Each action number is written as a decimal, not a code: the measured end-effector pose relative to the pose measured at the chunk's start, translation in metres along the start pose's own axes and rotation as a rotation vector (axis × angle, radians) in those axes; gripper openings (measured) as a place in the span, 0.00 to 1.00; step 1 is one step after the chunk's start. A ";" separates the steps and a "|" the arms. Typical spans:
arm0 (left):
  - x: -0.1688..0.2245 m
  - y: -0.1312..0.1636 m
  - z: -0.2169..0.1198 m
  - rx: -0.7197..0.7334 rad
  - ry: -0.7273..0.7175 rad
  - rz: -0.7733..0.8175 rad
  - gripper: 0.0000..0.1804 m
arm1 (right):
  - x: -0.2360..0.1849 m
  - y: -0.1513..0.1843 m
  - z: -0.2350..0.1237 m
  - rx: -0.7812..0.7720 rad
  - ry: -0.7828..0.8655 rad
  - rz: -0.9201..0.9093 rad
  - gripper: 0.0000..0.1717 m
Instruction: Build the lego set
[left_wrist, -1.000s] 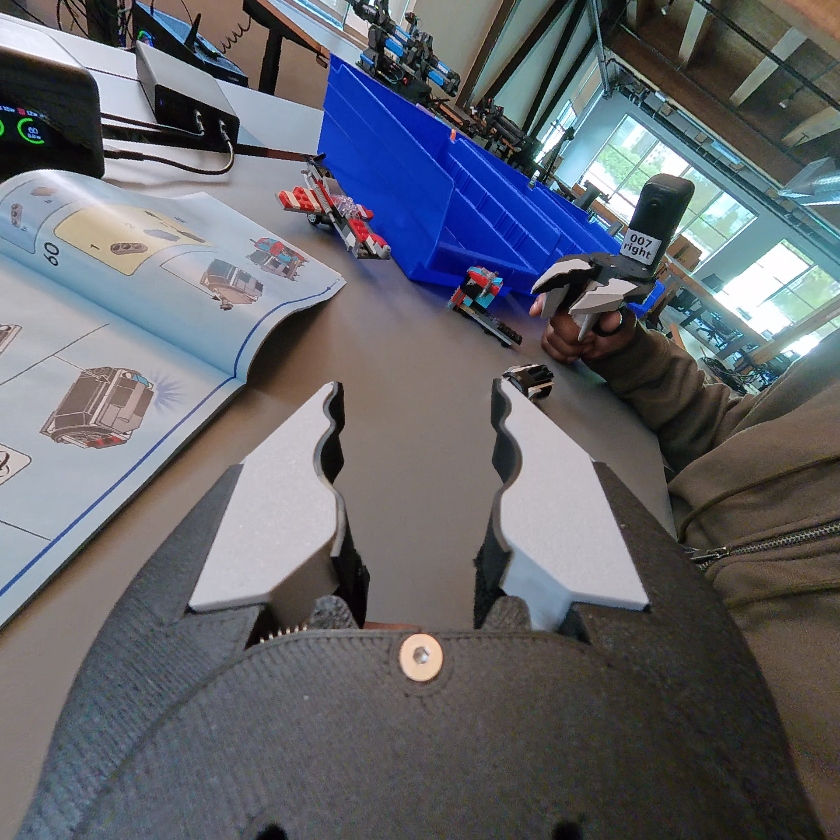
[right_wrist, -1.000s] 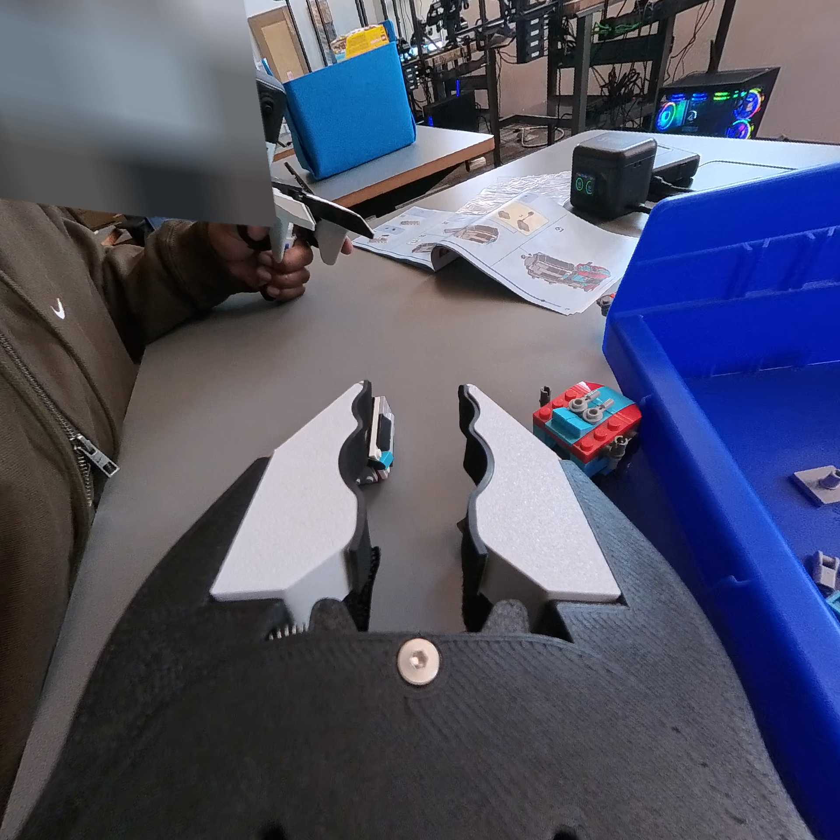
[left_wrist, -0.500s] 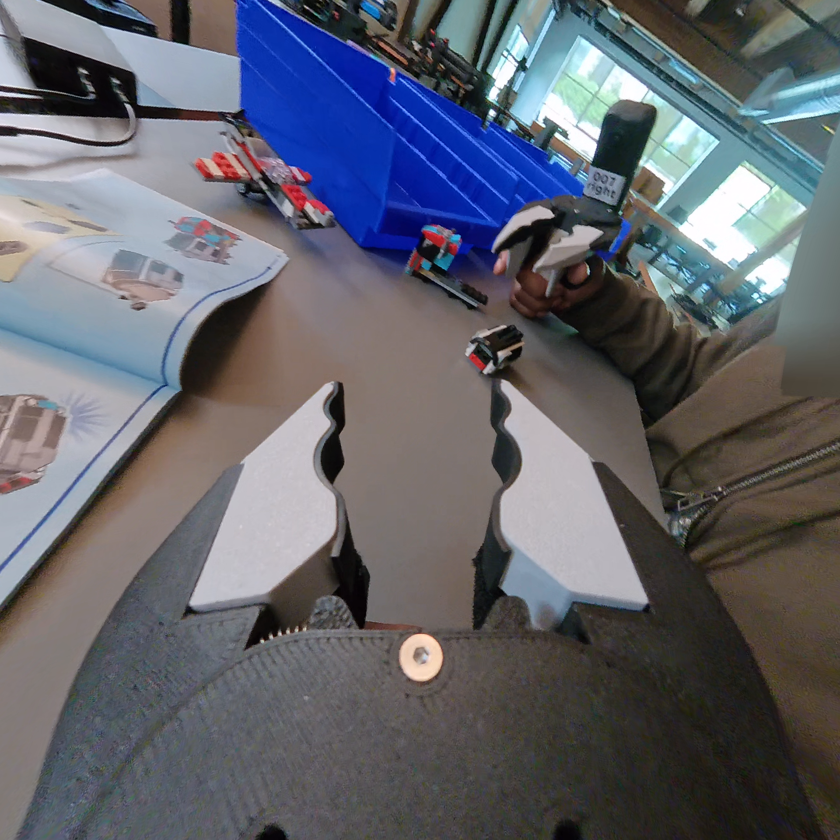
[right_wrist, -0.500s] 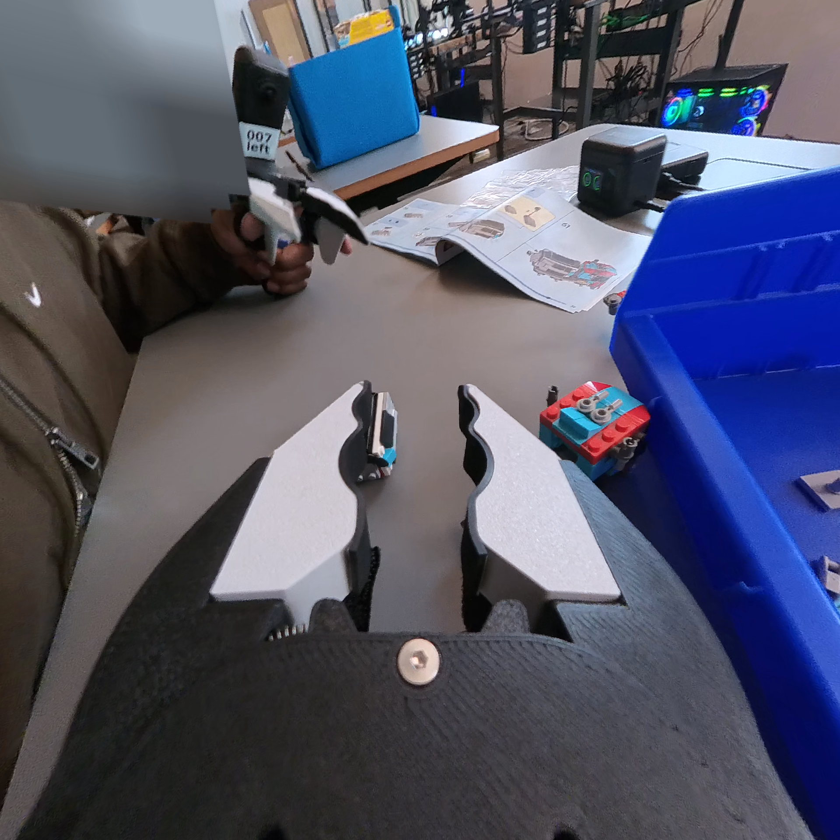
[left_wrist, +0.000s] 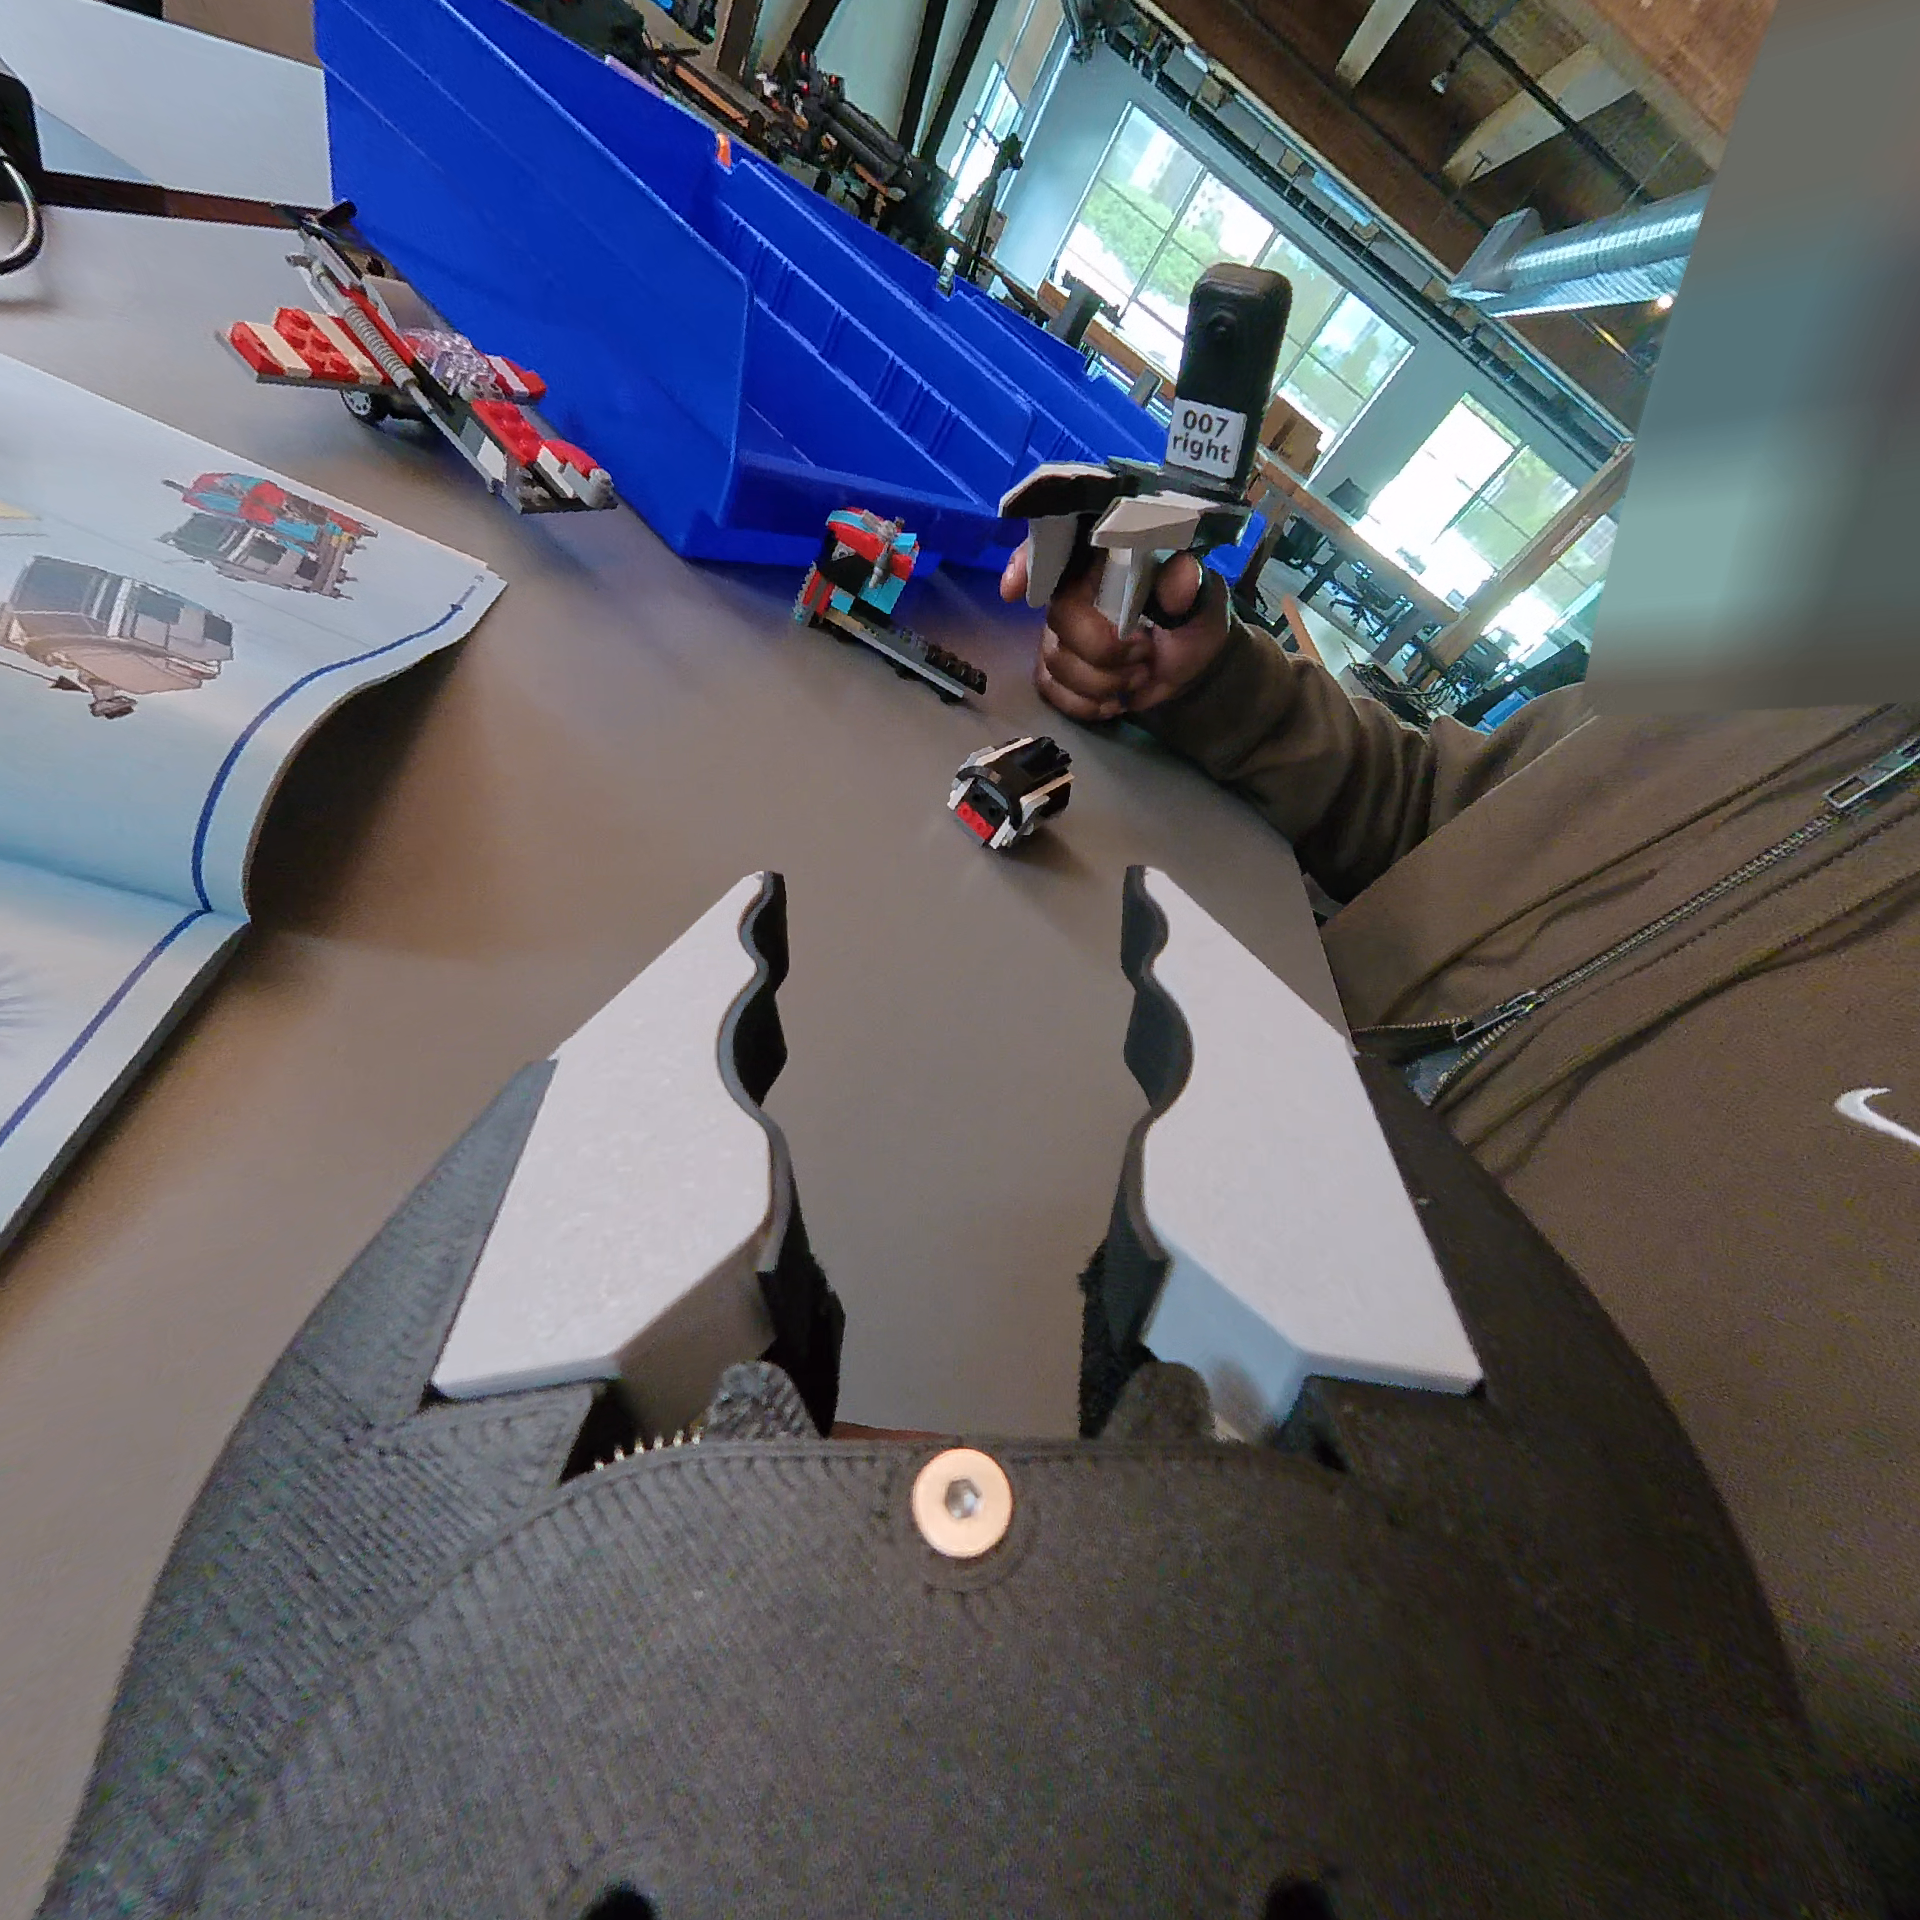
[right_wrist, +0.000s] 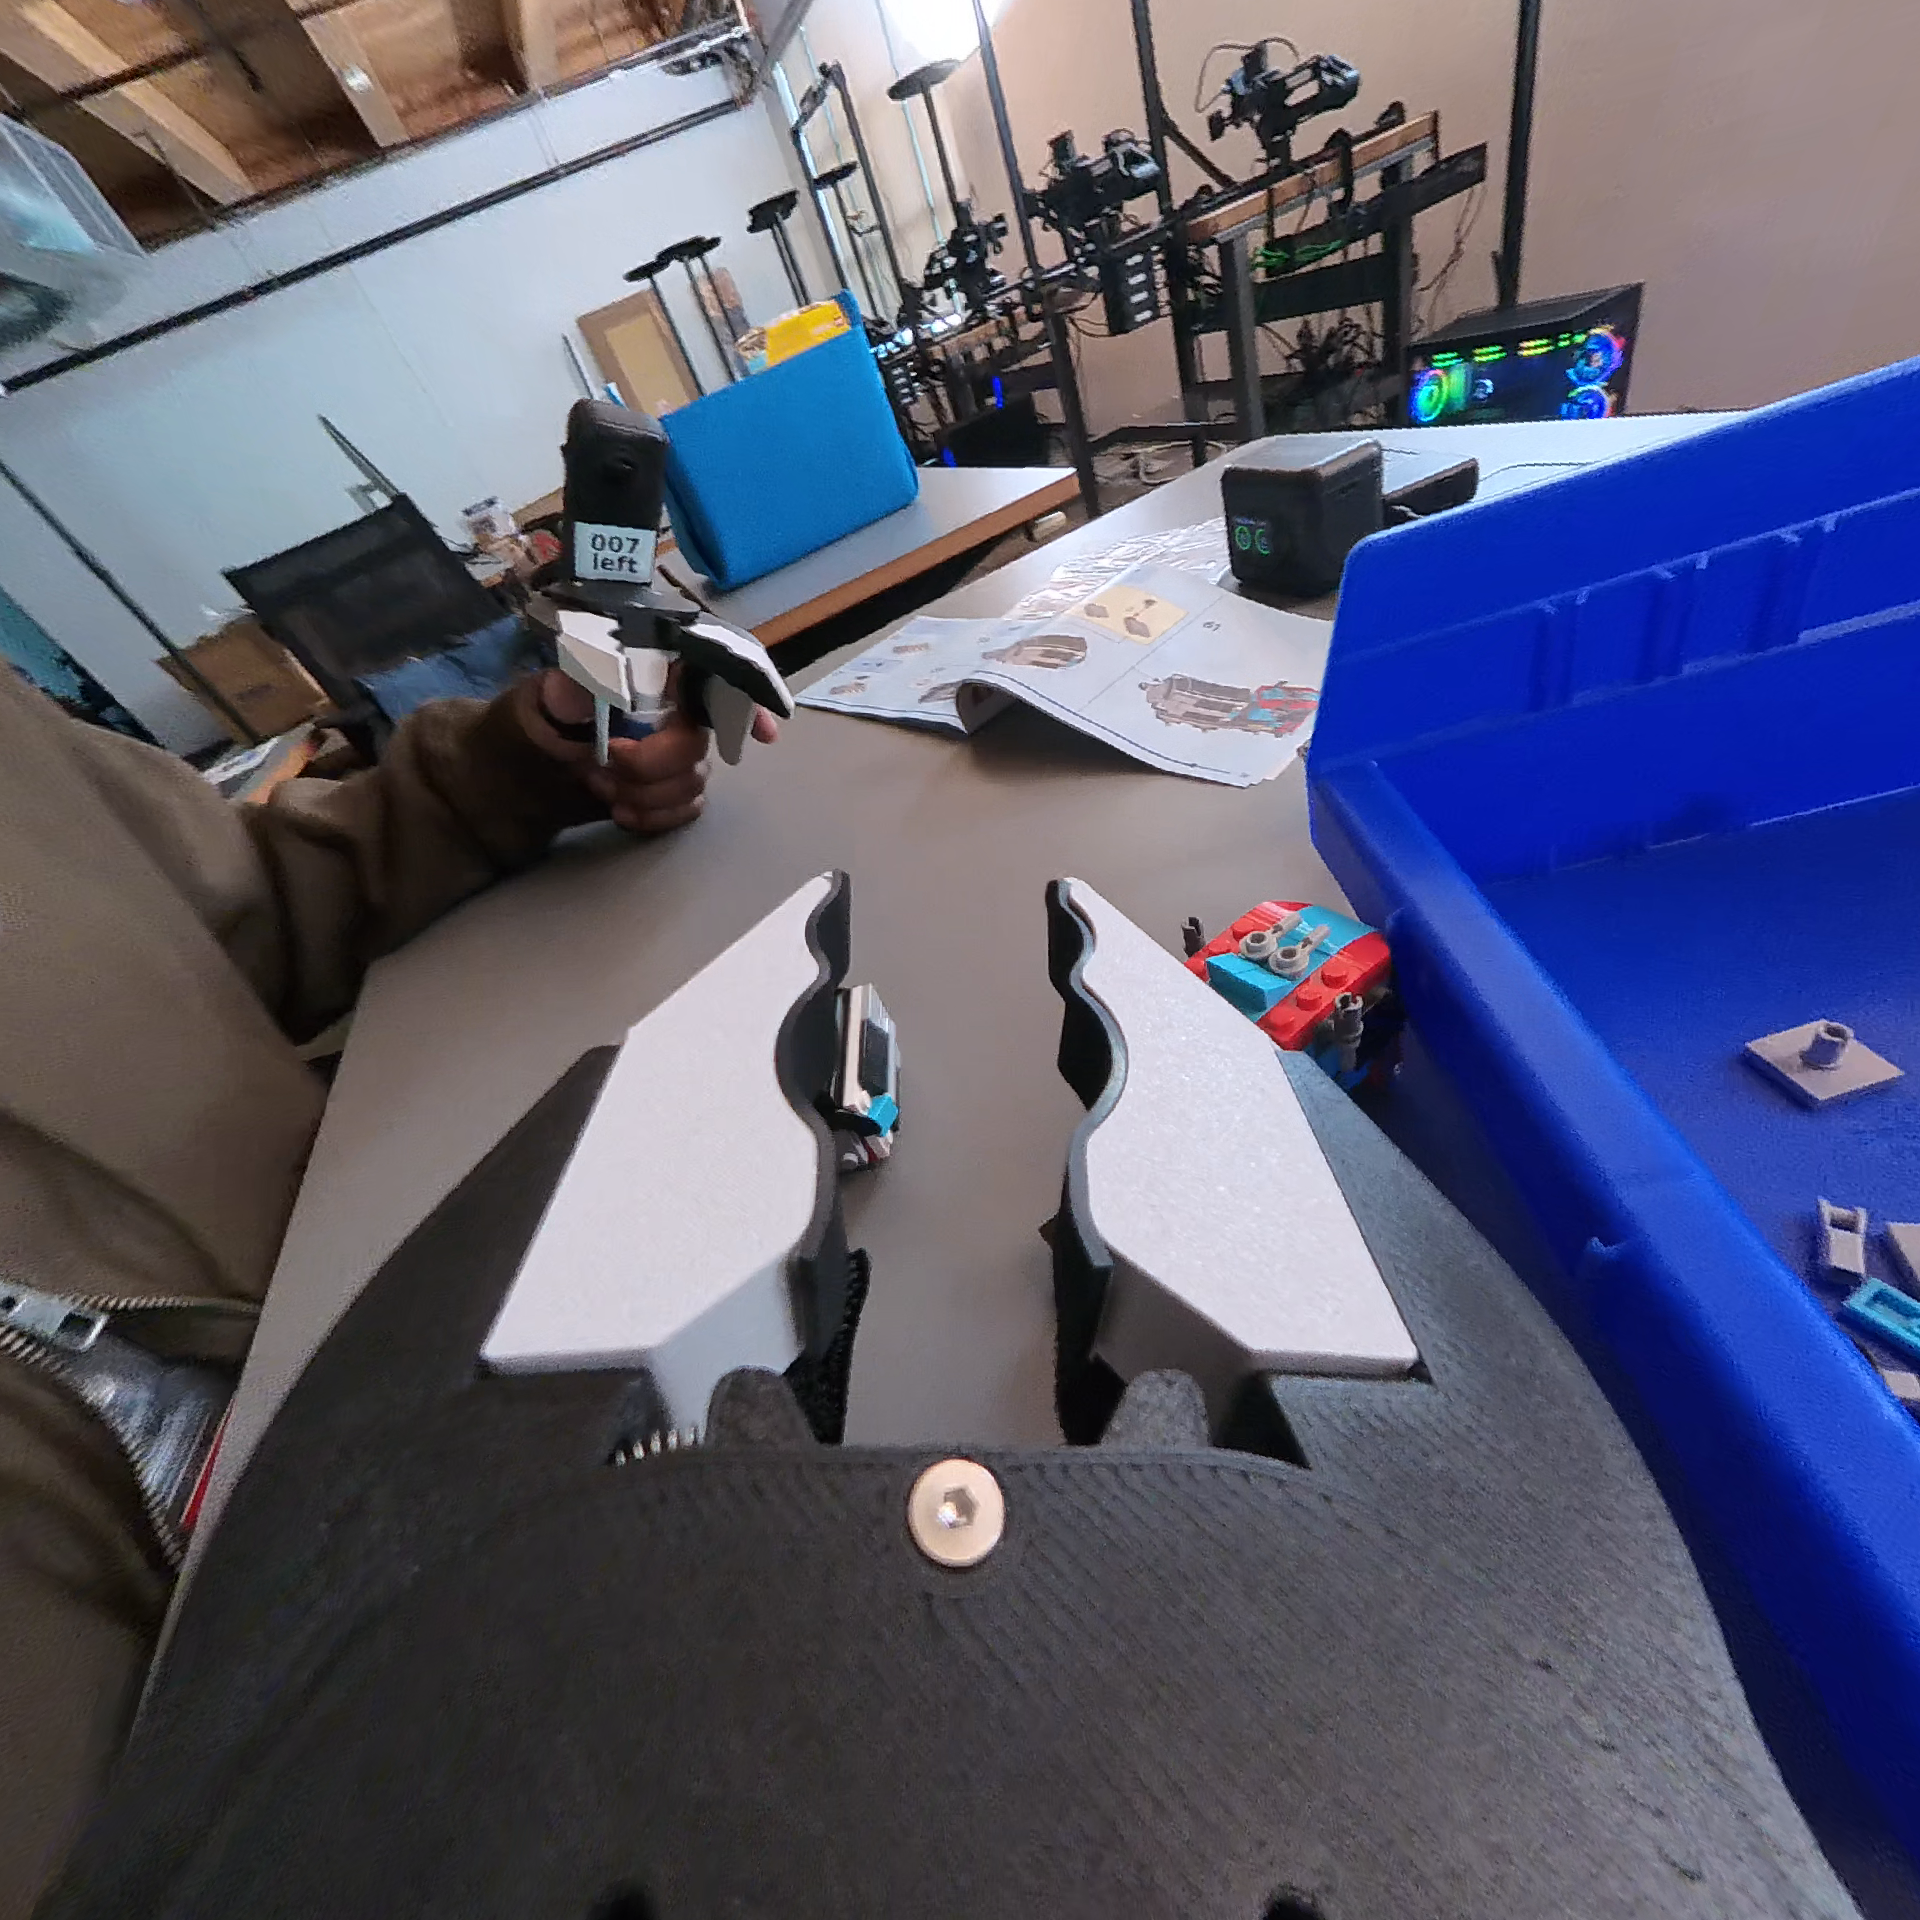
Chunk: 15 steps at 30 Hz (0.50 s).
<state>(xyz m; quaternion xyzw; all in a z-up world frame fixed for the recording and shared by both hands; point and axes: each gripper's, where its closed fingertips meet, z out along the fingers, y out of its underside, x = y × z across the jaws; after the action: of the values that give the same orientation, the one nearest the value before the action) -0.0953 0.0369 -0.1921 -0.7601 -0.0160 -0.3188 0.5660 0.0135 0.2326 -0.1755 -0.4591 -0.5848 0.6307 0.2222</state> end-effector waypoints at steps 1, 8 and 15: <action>0.000 0.000 0.000 -0.003 0.002 -0.007 0.36 | 0.001 0.000 0.000 0.004 0.005 0.006 0.23; -0.002 -0.004 -0.004 0.033 0.021 -0.046 0.36 | 0.005 0.000 0.000 -0.001 0.024 0.026 0.22; -0.003 -0.005 -0.004 0.033 0.026 -0.059 0.36 | 0.005 0.002 0.001 -0.010 0.023 0.035 0.22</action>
<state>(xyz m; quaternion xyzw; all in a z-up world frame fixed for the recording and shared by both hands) -0.1011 0.0364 -0.1891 -0.7457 -0.0364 -0.3448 0.5690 0.0101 0.2358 -0.1787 -0.4775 -0.5773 0.6264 0.2153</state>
